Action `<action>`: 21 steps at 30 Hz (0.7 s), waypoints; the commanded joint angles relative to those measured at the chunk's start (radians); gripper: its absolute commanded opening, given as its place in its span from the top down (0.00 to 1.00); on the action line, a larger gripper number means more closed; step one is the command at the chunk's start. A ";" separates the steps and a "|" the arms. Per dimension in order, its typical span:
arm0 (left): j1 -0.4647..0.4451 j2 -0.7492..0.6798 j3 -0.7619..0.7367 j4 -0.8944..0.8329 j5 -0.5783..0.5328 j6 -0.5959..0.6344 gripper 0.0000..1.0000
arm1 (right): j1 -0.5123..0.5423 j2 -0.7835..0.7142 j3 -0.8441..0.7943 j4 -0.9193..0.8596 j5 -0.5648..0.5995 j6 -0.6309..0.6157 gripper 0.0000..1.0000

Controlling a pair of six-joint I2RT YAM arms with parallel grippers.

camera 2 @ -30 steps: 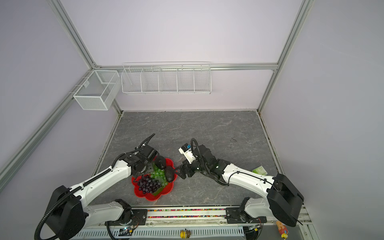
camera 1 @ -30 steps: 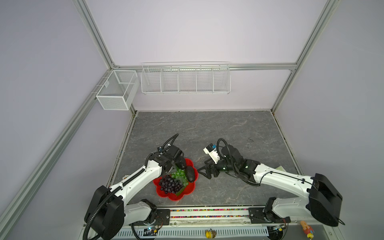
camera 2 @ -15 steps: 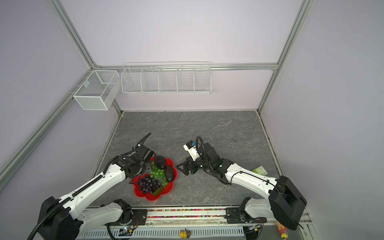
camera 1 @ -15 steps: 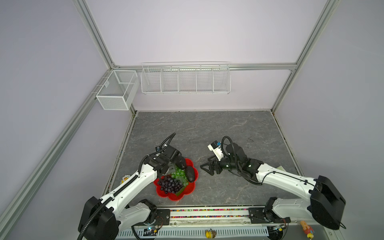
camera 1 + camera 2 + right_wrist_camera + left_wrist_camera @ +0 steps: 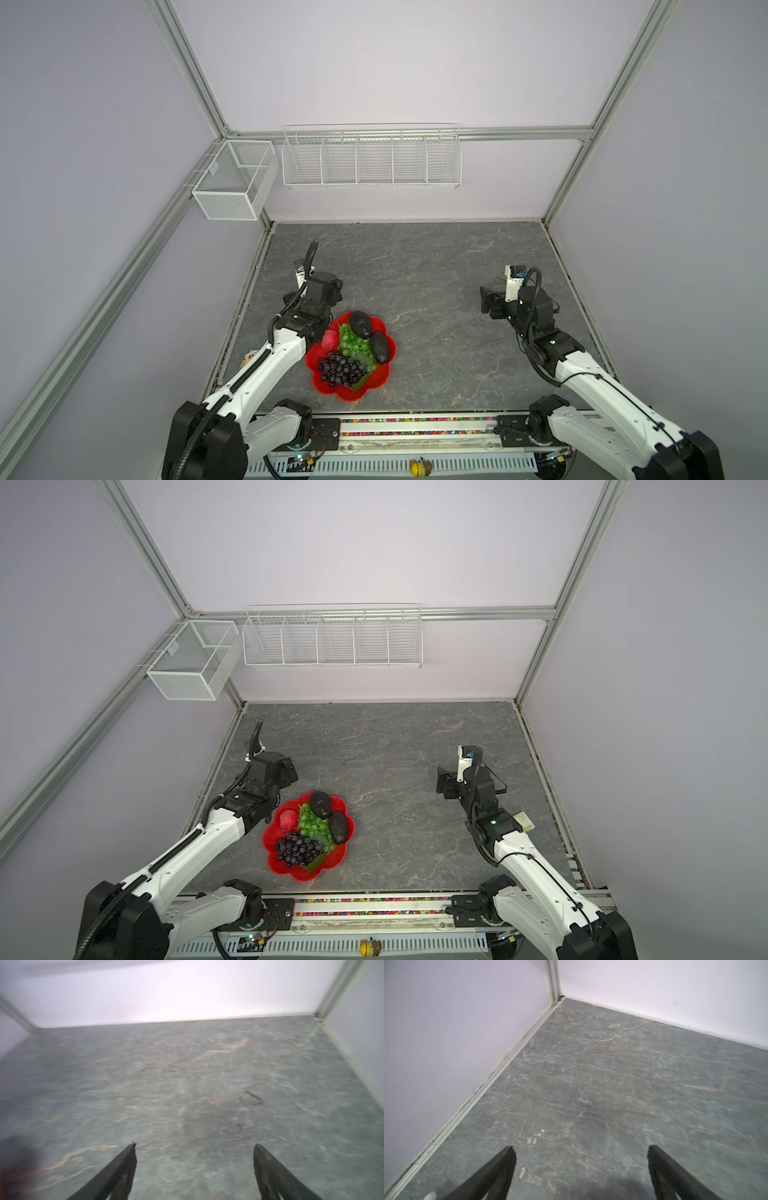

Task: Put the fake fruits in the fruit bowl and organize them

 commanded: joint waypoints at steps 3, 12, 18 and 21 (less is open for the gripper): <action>0.071 0.080 -0.045 0.291 -0.028 0.157 0.02 | -0.169 0.092 -0.099 0.258 0.128 -0.110 0.11; 0.114 0.132 -0.368 0.949 0.039 0.337 0.01 | -0.278 0.243 -0.190 0.615 0.016 -0.162 0.11; 0.125 0.194 -0.440 1.193 0.086 0.417 0.01 | -0.314 0.344 -0.175 0.672 -0.061 -0.168 0.11; 0.126 0.351 -0.440 1.369 0.111 0.459 0.01 | -0.314 0.370 -0.168 0.704 -0.146 -0.183 0.11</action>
